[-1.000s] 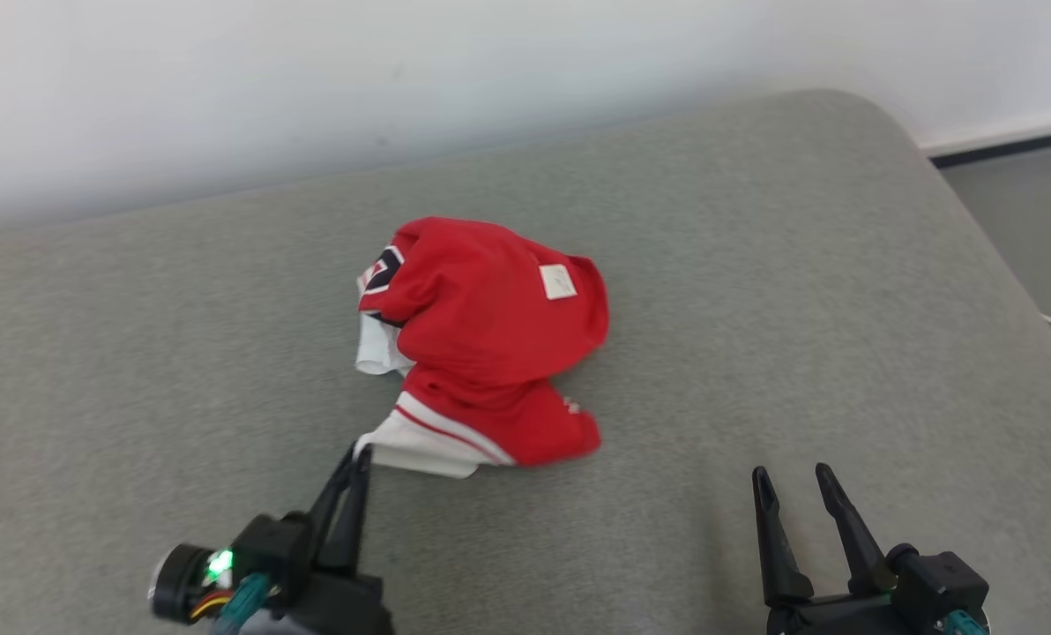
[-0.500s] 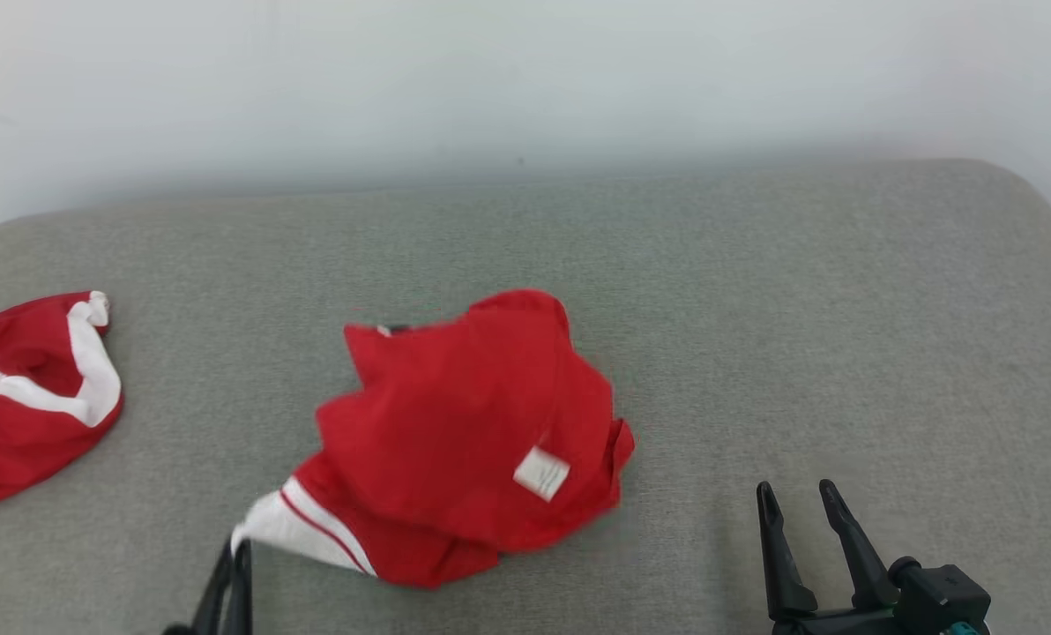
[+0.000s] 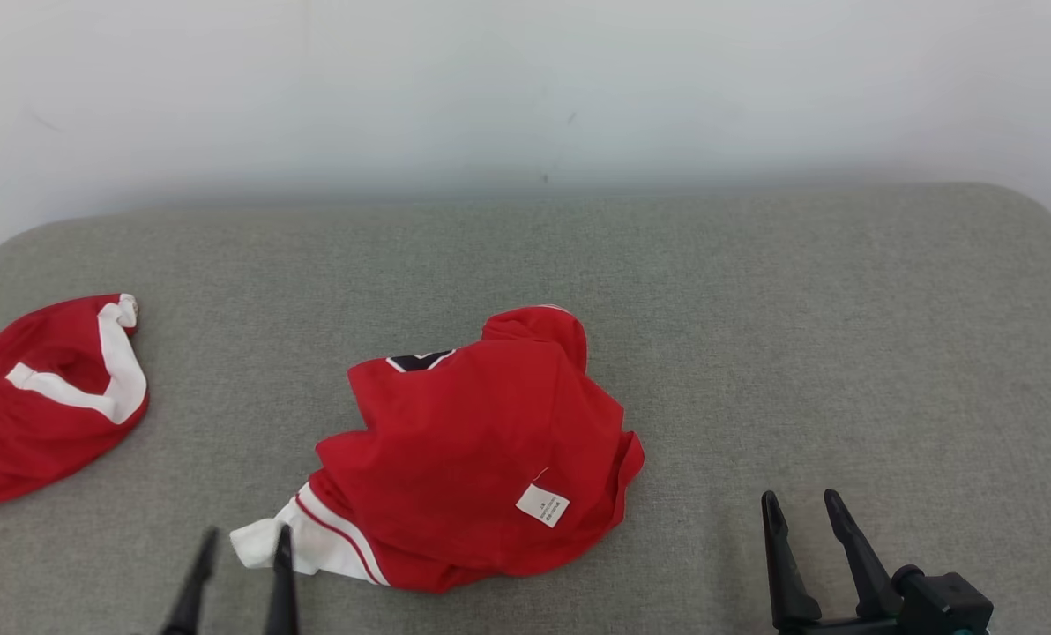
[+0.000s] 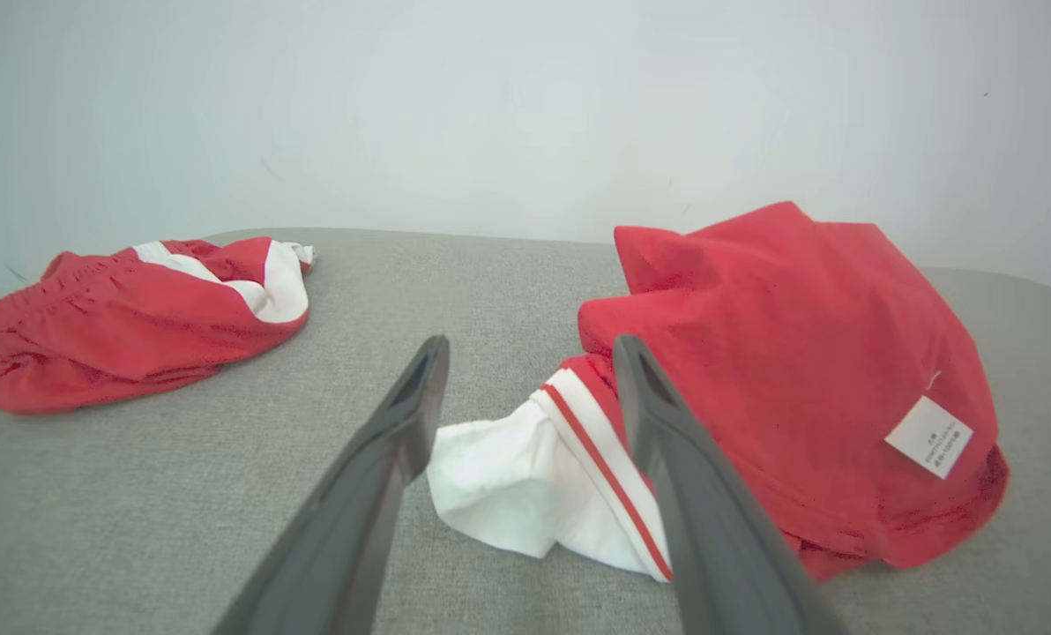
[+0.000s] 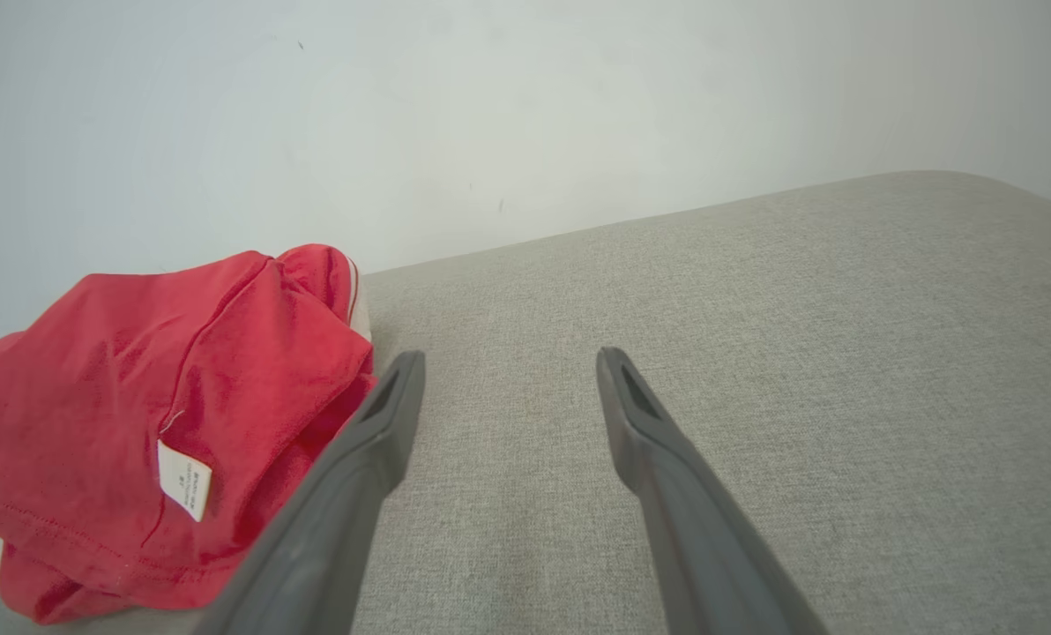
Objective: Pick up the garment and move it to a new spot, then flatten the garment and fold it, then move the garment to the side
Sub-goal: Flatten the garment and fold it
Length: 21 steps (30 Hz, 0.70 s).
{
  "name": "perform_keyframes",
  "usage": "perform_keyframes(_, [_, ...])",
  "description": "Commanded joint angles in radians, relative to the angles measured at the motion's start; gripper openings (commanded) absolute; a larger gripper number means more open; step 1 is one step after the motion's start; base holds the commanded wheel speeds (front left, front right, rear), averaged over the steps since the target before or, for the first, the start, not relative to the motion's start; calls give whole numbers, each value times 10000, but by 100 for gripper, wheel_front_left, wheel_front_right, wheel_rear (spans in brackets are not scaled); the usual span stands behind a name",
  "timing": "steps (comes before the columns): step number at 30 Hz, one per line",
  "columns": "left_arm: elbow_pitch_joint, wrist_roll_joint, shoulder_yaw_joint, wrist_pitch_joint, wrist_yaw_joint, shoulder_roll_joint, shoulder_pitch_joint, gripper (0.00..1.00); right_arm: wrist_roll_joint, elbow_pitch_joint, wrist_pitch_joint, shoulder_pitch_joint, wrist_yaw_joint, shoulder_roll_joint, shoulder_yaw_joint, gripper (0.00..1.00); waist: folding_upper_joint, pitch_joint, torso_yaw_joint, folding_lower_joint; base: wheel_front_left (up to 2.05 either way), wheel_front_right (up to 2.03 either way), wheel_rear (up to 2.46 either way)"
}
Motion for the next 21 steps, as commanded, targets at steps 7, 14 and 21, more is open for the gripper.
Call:
perform_keyframes(7, [-887, 222, 780, -34, -54, -123, -1, 100, 3, -4, -5, 77, -22, 11, 180, 100, 0, -139, 142, 1, 0, 0, 0])
perform_keyframes(14, [-717, 512, 1127, -34, 135, -180, 16, 100, 165, 239, -5, 3, -22, 11, 675, 100, 0, -274, 225, 1, 0, 0, 0])
perform_keyframes(21, [-291, 166, 787, -34, 414, -182, 126, 100, 291, 868, -5, -385, -22, 10, 1431, 100, 0, -281, 526, 1, 0, 0, 0])
